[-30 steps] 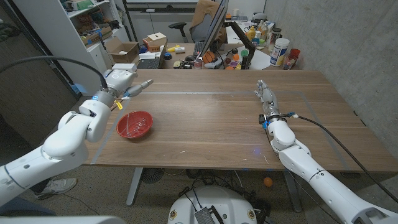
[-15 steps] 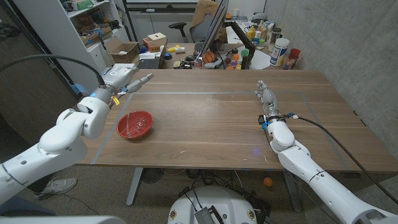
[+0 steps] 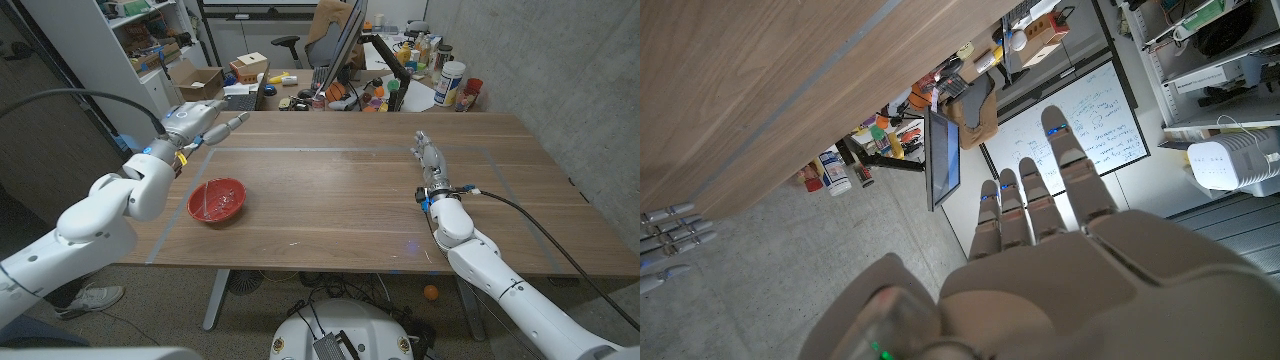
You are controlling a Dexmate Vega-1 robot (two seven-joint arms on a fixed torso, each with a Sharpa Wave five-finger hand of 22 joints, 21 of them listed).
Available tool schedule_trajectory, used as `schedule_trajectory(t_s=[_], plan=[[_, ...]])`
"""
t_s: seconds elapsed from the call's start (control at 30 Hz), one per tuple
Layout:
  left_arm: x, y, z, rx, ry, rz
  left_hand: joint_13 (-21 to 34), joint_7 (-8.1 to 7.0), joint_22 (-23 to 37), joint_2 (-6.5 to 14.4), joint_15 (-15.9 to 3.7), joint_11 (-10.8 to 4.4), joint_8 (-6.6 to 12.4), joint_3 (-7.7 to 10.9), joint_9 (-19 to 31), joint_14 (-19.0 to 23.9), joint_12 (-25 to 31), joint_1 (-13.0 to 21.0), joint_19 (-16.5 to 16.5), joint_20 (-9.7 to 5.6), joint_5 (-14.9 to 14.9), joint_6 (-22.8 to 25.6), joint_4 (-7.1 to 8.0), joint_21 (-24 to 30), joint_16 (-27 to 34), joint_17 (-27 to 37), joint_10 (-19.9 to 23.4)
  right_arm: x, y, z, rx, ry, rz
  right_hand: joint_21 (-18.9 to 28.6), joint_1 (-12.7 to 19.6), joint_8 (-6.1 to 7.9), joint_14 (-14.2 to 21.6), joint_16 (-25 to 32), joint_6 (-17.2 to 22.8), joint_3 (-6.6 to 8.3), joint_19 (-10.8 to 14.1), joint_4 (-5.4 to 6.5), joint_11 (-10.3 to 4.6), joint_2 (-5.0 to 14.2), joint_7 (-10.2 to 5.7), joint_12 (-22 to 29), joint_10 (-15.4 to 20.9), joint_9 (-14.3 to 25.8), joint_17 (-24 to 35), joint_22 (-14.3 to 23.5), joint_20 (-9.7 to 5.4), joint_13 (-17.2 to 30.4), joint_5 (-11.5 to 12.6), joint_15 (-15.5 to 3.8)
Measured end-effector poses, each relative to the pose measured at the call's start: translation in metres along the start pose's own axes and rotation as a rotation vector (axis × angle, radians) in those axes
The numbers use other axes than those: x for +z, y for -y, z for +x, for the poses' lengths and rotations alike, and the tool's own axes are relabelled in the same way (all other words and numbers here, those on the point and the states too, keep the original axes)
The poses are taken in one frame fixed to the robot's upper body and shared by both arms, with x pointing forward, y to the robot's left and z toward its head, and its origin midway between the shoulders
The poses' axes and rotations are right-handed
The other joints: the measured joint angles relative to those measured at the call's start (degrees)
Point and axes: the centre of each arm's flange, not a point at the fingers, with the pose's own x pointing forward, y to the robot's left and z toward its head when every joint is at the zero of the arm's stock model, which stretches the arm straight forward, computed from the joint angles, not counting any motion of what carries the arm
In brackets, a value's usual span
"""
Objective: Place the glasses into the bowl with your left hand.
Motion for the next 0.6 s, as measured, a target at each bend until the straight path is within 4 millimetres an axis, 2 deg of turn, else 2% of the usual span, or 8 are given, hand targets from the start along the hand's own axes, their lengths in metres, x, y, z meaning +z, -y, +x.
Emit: schedule_trajectory(t_s=[0.07, 0.33, 0.37, 0.4, 0.6], plan=[[0.001, -0.001, 0.0, 0.011, 0.022, -0.025, 0.0, -0.02, 0.0, -0.2, 0.35, 0.0, 0.0, 0.0, 0.0, -0.7, 0.0, -0.2, -0.2, 0.0, 0.0, -0.4, 0.0, 0.0, 0.0, -0.1, -0.9, 0.001, -0.002, -0.007, -0.002, -0.001, 0.001, 0.0, 0.0, 0.0, 0.0, 0.0, 0.0, 0.0, 0.0, 0.0, 0.0, 0.0, 0.0, 0.0, 0.0, 0.0, 0.0, 0.0, 0.0, 0.0, 0.0, 0.0], [-0.012, -0.002, 0.001, 0.02, -0.015, -0.027, -0.5, -0.87, 0.0, -0.3, 0.43, 0.73, -0.22, 0.0, -0.3, -2.6, 0.0, -0.6, -2.0, 0.03, 0.0, -3.9, 0.0, 0.0, 0.0, -0.1, -4.5, -0.001, 0.001, -0.007, -0.03, -0.008, -0.022, 0.0, 0.0, 0.0, 0.0, 0.0, 0.0, 0.0, 0.0, 0.0, 0.0, 0.0, 0.0, 0.0, 0.0, 0.0, 0.0, 0.0, 0.0, 0.0, 0.0, 0.0], [-0.012, -0.002, 0.001, 0.02, -0.015, -0.027, -0.5, -1.08, 0.0, -0.3, 0.42, 0.62, -0.22, 0.0, -0.3, -2.8, 0.0, -0.6, -2.1, -0.07, 0.0, -4.1, 0.0, 0.0, 0.0, -0.1, -4.6, -0.001, 0.001, -0.007, -0.03, -0.008, -0.022, 0.0, 0.0, 0.0, 0.0, 0.0, 0.0, 0.0, 0.0, 0.0, 0.0, 0.0, 0.0, 0.0, 0.0, 0.0, 0.0, 0.0, 0.0, 0.0, 0.0, 0.0], [-0.002, -0.001, 0.001, 0.019, 0.045, -0.085, -0.5, -1.16, 0.0, -0.3, 0.3, 0.61, -0.22, 0.0, -0.3, -2.9, 0.0, -0.6, -2.1, -0.07, 0.0, -4.1, 0.0, 0.0, 0.0, -0.1, -4.6, 0.006, -0.006, -0.023, -0.014, 0.002, -0.006, 0.0, 0.0, 0.0, 0.0, 0.0, 0.0, 0.0, 0.0, 0.0, 0.0, 0.0, 0.0, 0.0, 0.0, 0.0, 0.0, 0.0, 0.0, 0.0, 0.0, 0.0], [-0.001, -0.001, 0.0, 0.022, 0.055, -0.105, -0.5, -0.74, 0.0, -0.3, -0.06, 0.91, -0.22, 0.0, -0.3, -3.2, 0.0, -0.6, -2.4, 0.21, 0.0, -4.6, 0.0, 0.0, 0.0, -0.1, -4.9, 0.007, -0.007, -0.03, -0.016, -0.002, -0.009, 0.0, 0.0, 0.0, 0.0, 0.0, 0.0, 0.0, 0.0, 0.0, 0.0, 0.0, 0.0, 0.0, 0.0, 0.0, 0.0, 0.0, 0.0, 0.0, 0.0, 0.0]])
